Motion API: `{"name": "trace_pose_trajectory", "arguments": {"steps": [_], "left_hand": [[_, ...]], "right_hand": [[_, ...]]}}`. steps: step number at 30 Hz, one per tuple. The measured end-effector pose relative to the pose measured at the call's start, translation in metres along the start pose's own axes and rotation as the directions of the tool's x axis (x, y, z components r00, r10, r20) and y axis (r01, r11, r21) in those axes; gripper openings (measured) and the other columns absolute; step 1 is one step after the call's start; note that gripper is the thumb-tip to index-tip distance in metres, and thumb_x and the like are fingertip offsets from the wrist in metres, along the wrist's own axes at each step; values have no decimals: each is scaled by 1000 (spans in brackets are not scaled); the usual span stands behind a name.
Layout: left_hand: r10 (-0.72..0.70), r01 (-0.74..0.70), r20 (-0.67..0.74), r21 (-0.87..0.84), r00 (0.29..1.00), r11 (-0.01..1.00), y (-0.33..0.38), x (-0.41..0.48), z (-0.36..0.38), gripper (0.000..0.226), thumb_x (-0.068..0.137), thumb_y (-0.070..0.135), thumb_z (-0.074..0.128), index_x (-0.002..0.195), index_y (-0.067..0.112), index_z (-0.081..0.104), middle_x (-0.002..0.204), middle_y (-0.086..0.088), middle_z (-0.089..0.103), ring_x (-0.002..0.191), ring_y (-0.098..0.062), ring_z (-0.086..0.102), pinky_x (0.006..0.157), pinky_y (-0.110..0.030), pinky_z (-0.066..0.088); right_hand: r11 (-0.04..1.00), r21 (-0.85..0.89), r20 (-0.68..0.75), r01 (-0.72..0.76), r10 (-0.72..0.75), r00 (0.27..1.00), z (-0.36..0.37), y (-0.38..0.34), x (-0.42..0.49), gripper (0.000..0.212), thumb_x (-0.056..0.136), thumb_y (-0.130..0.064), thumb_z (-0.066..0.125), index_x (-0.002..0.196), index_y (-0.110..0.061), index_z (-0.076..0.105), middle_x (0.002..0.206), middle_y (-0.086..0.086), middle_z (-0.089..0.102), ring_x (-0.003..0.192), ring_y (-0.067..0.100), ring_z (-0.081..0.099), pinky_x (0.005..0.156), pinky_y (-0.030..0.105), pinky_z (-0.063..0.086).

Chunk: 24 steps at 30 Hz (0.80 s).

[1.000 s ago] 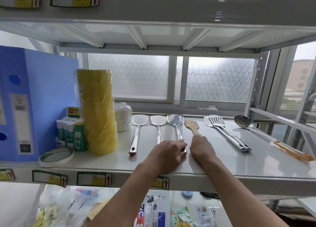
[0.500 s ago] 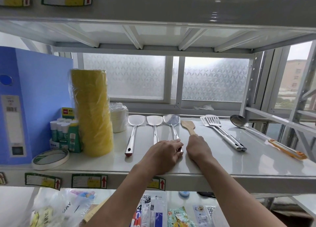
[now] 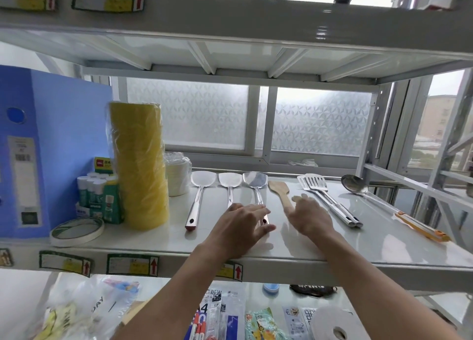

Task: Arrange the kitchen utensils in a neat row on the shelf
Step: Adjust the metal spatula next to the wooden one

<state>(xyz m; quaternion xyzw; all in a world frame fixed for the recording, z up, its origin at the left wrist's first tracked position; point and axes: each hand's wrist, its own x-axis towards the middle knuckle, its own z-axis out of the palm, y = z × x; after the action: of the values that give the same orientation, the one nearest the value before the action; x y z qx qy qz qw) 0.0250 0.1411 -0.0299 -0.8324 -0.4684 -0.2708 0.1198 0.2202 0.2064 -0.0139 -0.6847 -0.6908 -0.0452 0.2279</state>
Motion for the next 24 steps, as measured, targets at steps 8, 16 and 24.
{"name": "trace_pose_trajectory", "arguments": {"steps": [8, 16, 24], "left_hand": [[-8, 8, -22, -22, 1000, 1000, 2, -1, -1, 53, 100, 54, 46, 139, 19, 57, 145, 2, 57, 133, -12, 52, 111, -30, 34], [-81, 81, -23, -9, 996, 997, 1, 0, 3, 45, 98, 52, 49, 128, 20, 59, 131, 3, 66, 116, -19, 62, 107, -32, 38], [-117, 117, -6, -30, 993, 993, 1, 0, 5, 49, 98, 46, 51, 138, 18, 54, 140, 0, 61, 130, -20, 53, 115, -29, 30]], "right_hand": [[988, -62, -77, -139, 134, 988, -24, 91, 10, 29, 88, -34, 48, 100, -17, 68, 109, 17, 70, 101, 36, 65, 85, 41, 49], [988, 101, 102, -116, 105, 989, -14, 115, 13, 37, 91, -31, 49, 125, -22, 57, 121, 16, 67, 109, 35, 60, 87, 39, 47], [983, 151, 159, -102, 77, 984, -11, 119, 14, 18, 91, -24, 44, 107, -16, 50, 112, 18, 65, 96, 34, 58, 81, 39, 44]]}}
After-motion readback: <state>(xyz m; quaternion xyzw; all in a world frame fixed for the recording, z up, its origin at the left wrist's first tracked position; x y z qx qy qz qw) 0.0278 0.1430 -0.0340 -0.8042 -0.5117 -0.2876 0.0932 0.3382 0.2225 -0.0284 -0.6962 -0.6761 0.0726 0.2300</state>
